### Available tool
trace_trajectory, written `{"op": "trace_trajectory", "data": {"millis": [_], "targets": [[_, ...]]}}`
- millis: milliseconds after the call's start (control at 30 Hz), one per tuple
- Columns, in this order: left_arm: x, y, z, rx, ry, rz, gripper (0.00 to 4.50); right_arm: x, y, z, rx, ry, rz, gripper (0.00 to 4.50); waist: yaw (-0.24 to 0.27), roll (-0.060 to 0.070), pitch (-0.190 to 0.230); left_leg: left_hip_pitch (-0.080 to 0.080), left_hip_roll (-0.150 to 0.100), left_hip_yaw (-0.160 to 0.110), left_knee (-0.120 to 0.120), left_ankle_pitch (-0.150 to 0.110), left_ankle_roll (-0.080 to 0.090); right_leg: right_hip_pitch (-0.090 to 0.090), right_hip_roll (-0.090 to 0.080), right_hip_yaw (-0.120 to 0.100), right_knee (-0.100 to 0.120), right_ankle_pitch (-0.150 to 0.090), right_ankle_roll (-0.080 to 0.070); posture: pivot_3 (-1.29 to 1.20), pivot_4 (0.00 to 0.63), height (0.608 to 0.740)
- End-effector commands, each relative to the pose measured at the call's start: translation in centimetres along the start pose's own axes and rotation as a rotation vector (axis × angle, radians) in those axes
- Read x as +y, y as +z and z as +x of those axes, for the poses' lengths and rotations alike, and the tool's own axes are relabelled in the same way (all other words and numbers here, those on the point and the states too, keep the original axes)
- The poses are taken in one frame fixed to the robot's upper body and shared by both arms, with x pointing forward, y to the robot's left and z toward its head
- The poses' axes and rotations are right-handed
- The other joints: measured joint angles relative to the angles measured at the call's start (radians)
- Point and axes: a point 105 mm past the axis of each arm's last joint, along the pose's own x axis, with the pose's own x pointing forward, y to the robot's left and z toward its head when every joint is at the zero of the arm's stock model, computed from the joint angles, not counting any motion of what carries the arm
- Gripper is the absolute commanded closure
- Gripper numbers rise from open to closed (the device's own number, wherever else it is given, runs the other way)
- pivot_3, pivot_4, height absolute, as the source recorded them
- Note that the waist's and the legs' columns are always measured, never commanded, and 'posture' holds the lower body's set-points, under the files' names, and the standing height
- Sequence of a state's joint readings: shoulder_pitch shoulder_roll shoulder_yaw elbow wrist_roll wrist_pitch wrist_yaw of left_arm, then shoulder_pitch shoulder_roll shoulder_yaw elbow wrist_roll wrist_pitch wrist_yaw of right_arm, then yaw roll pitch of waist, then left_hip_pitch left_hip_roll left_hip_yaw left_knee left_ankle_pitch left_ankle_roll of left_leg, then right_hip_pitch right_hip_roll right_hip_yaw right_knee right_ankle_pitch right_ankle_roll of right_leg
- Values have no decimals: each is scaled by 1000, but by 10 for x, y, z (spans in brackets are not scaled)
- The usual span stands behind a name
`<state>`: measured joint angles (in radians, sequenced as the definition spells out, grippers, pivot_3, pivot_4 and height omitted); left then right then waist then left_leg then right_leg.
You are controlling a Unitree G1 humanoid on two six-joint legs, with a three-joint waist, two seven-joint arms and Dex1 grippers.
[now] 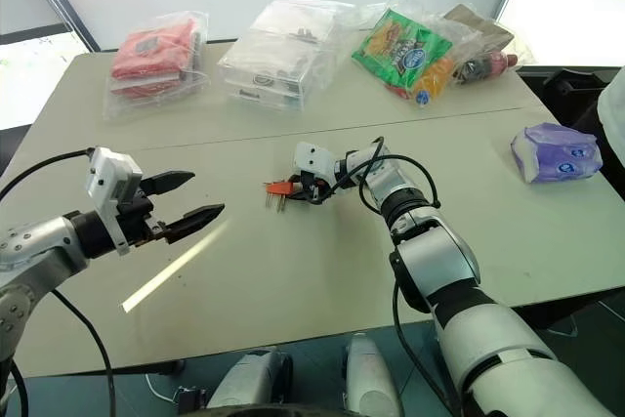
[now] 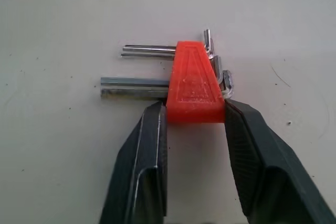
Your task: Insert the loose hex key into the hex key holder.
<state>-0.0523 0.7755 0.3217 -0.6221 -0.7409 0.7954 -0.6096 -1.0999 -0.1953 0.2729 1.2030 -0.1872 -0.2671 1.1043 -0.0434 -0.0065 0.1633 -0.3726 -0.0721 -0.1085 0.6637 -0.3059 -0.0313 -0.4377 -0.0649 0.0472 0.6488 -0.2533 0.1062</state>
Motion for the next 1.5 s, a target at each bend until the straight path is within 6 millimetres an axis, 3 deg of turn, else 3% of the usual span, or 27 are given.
{"op": "trace_trajectory", "data": {"millis": [33, 200, 300, 400, 533, 867, 1433, 1500], "targets": [[0, 7, 0, -23, -12, 32, 0, -2, -19, -8, 78, -36, -29, 3513, 0, 0, 0, 0, 0, 0, 0, 0, 0, 0, 0, 0, 0, 0, 0, 0, 150, 740], [5, 14, 2, -46, -36, 26, 0, -34, 21, -32, -51, -305, -352, 3513, 7, 0, 0, -1, -1, -1, 0, 0, 0, 0, 0, -1, 0, 0, 0, 0, 150, 740], [6, 29, 10, -116, -85, -5, 0, -48, 54, -59, -152, -509, -584, 3513, 6, 0, 0, -2, -1, 0, 1, 0, -1, -3, -1, -1, 0, 0, 0, 0, 150, 740], [7, 48, 20, -182, -142, -32, 0, -45, 74, -80, -247, -641, -759, 3513, -2, 0, 0, -3, -1, 0, 0, 0, -1, -4, 0, -1, 1, 0, 0, 0, 150, 740], [5, 77, 39, -267, -265, -61, 0, -16, 91, -106, -357, -693, -1026, 3513, 2, -1, 0, -3, 0, 0, -1, 0, -1, -4, 0, -1, 1, 0, 0, 0, 150, 740], [-2, 84, 59, -282, -415, -112, 0, 16, 120, -116, -489, -737, -1197, 3513, -13, -1, 0, -2, 0, 2, -1, 0, -1, -5, 1, 0, 1, 0, 0, 0, 150, 740], [-5, 92, 68, -330, -438, -150, 0, 20, 122, -111, -492, -685, -1218, 3513, -1, -1, 0, -2, 0, 2, 0, 0, -1, -4, 1, 0, 1, 0, 0, 0, 150, 740], [-5, 92, 69, -330, -438, -152, 516, 20, 121, -110, -491, -679, -1219, 3513, -1, -1, 0, -3, 0, 2, 0, 0, -1, -4, 1, 0, 1, 0, 0, 0, 150, 740]]}}
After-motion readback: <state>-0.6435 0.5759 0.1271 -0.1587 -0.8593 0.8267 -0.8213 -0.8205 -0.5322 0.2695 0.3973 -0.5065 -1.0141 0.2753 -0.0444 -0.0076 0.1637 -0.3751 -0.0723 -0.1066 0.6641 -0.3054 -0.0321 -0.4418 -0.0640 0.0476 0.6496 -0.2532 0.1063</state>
